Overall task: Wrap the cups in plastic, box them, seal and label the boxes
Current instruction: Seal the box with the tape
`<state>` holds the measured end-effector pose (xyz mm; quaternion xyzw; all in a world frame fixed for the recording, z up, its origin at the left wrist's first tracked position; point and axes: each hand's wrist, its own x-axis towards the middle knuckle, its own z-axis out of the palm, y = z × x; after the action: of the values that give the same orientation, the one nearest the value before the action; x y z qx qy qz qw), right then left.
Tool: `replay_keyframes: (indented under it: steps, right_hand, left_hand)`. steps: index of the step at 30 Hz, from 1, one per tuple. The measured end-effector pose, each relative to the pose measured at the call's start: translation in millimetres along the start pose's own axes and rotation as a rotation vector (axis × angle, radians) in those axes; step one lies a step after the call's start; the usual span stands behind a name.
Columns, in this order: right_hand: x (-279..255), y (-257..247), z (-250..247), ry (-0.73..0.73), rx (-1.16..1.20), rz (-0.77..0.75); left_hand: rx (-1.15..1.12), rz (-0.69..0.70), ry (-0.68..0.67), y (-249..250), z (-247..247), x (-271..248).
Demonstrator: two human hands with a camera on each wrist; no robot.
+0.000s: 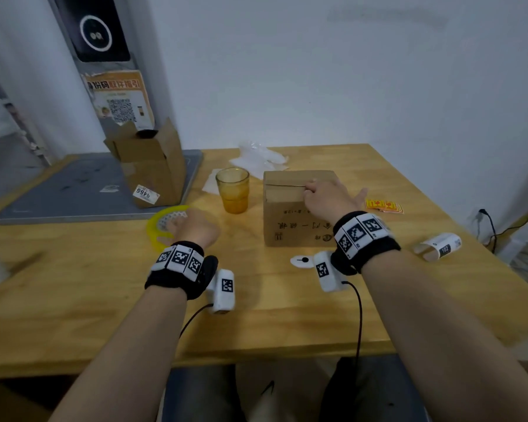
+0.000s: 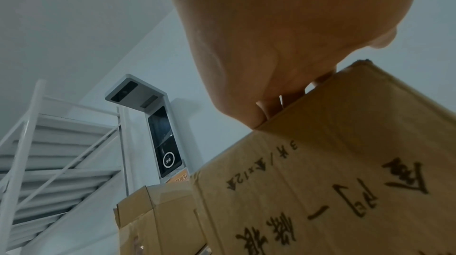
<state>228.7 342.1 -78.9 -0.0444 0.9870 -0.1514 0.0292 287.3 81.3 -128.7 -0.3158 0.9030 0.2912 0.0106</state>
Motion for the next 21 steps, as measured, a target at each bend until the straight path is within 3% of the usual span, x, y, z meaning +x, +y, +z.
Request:
replay_keyframes:
  steps: [2,6,14,17,21]
  right_hand:
    - [-2.5,-0.1,2.0,-0.007,0.006,-0.001]
    - [-3.3,0.4,3.8,-0.007,0.023,0.0]
    - [-3.6,3.0,7.2,0.029,0.065,-0.03]
    - [-2.8,4.6,7.2,0.043,0.054,-0.049]
    - [-2.9,4.6,4.8,0.06,0.091,-0.06]
  left_hand:
    - [0.136,-0.051,-0.063,-16.0,-0.7,15.2]
    - [0.286,-0.02,-0.022,-28.4,-6.2,12.5]
    - [0.215,0.038,0.078,-35.2,-10.0,10.9]
    - [0.013,0.093,0.122,-31.2,-13.9,1.3]
    - [-0.788,0.114,0.041,-6.6,-35.4,-10.9]
